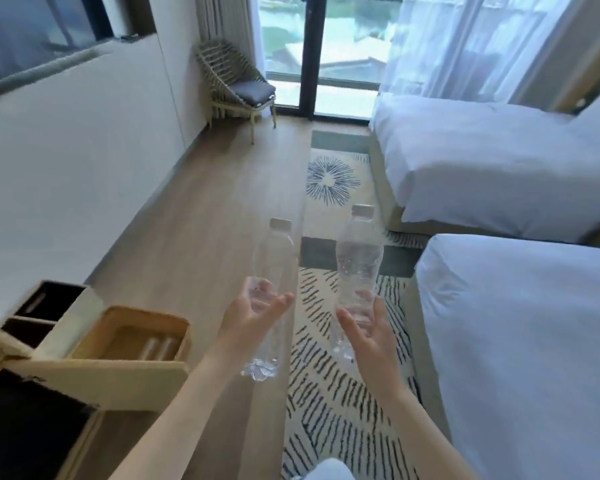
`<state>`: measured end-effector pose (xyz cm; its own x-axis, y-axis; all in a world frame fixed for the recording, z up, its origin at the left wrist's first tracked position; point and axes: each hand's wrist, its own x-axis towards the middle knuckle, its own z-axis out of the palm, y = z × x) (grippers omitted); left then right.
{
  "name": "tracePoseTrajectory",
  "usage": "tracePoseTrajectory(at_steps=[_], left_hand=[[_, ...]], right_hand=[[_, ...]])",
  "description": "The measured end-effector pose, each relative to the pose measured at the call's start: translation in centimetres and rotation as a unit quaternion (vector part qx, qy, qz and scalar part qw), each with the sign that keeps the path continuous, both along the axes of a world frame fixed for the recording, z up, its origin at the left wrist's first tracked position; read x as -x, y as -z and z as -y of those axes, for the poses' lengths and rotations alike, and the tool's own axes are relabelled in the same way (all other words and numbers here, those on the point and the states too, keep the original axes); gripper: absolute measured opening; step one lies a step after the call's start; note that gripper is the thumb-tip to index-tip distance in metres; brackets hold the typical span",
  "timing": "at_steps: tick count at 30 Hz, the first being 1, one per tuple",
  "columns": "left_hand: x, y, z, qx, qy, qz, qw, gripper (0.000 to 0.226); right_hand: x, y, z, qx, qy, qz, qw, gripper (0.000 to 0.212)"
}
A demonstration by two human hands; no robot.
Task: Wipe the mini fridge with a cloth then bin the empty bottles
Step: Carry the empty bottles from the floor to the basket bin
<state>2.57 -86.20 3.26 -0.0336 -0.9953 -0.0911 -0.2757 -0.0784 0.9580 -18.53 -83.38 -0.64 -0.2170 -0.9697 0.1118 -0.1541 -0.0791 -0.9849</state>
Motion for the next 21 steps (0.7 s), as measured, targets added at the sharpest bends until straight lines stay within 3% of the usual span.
tracePoseTrajectory(at_steps=[8, 17, 21], left_hand=[[4.8, 2.8, 10.2, -0.041, 0.035, -0.022, 0.998, 0.087], [-3.1, 7.1, 28.0, -0.055, -0.085, -0.014, 0.995, 0.075], [-7.6, 6.7, 37.6, -0.049, -0.137, -0.019, 0.989, 0.073]], right_hand=[[4.9, 2.5, 8.5, -0.051, 0.036, -0.022, 0.998, 0.056], [-1.7, 4.3, 29.1, -0.063, -0.059, -0.051, 0.995, 0.072], [-6.3, 3.2, 41.0, -0.068, -0.091, -0.036, 0.993, 0.058]])
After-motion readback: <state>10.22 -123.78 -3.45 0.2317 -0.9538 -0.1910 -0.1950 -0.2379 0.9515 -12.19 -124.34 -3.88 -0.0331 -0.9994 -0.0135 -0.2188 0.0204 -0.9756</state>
